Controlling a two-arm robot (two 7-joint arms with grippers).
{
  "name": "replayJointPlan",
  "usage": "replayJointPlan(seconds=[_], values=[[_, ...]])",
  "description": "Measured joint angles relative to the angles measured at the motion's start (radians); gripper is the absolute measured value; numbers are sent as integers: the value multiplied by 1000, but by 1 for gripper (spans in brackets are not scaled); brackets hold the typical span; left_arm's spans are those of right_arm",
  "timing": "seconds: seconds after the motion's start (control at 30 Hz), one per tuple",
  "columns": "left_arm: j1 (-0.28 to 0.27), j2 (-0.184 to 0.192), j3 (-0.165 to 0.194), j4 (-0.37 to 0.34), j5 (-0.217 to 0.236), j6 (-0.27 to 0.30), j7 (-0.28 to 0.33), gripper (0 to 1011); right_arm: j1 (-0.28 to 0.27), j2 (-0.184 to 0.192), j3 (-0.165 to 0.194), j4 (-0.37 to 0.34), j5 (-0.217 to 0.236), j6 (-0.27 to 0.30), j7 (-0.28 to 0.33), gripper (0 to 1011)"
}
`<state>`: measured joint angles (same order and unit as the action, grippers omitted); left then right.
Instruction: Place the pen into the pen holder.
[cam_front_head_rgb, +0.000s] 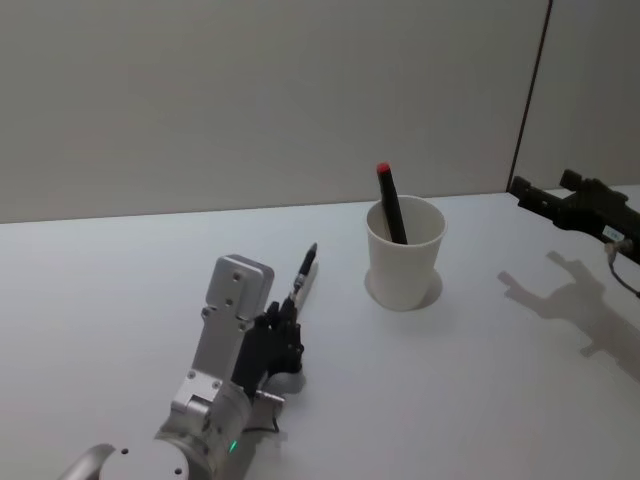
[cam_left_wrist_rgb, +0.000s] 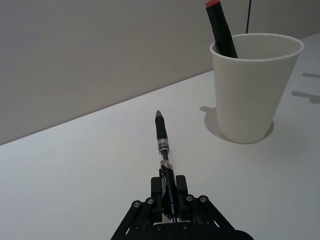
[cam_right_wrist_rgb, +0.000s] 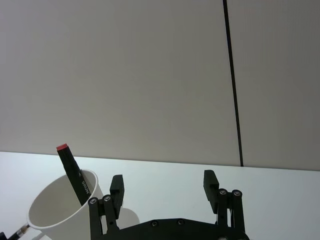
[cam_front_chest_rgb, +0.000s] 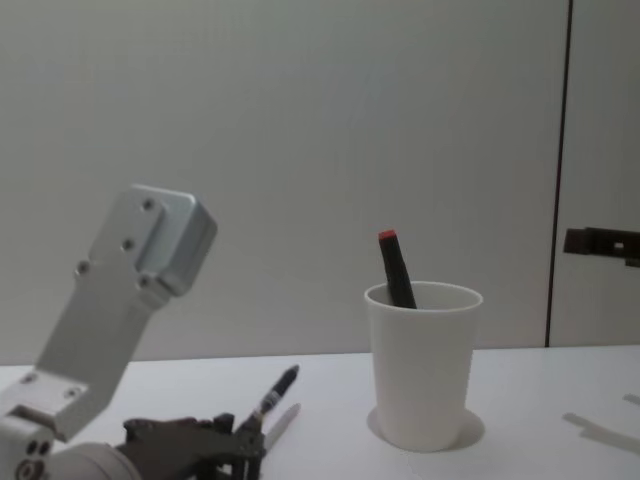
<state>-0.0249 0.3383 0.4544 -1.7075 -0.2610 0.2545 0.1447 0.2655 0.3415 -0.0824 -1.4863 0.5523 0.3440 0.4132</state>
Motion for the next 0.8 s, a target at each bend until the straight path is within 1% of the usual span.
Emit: replayJointPlan(seconds=[0.3,0.37,0.57,0.8], values=[[9,16,-20,-37,24,-33,40,170,0,0,0,0,0,0,0,1002],[9,22,-29,-49,34,-52,52,169,0,0,0,0,0,0,0,1001],[6,33,-50,-68,54,-94,72,169,0,0,0,0,0,0,0,1002],[1,40,-69,-82,66,-121,84,169,0,0,0,0,0,0,0,1002]])
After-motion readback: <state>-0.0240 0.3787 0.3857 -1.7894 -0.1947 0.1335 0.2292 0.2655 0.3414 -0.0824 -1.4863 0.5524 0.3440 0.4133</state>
